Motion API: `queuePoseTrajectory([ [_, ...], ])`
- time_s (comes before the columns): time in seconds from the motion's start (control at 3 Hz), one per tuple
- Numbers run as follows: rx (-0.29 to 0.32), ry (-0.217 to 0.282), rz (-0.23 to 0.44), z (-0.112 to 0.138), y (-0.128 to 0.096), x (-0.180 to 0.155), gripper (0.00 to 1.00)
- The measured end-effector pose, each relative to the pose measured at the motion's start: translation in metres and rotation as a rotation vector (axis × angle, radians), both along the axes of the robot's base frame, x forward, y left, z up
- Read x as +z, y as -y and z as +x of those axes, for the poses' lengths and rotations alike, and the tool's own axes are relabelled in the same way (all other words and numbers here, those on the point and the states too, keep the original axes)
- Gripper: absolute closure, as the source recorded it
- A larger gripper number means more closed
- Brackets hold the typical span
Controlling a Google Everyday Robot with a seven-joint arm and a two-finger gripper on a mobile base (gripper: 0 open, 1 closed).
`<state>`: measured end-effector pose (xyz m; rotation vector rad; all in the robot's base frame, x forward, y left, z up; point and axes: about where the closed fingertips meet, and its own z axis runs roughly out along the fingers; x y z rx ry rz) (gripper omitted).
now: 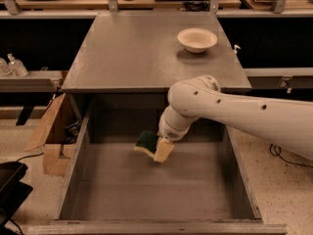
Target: Place sponge into top drawer
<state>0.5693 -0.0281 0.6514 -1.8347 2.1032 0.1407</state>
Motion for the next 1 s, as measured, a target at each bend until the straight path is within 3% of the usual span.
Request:
queuePoseTrajectory([
  [0.33, 0.002, -0.003, -0.001, -0.0008, -0.0006, -0.0015, 0.50],
  [1.0, 0.004, -0.006, -0.002, -0.0018, -0.0014, -0.0032, 0.04],
])
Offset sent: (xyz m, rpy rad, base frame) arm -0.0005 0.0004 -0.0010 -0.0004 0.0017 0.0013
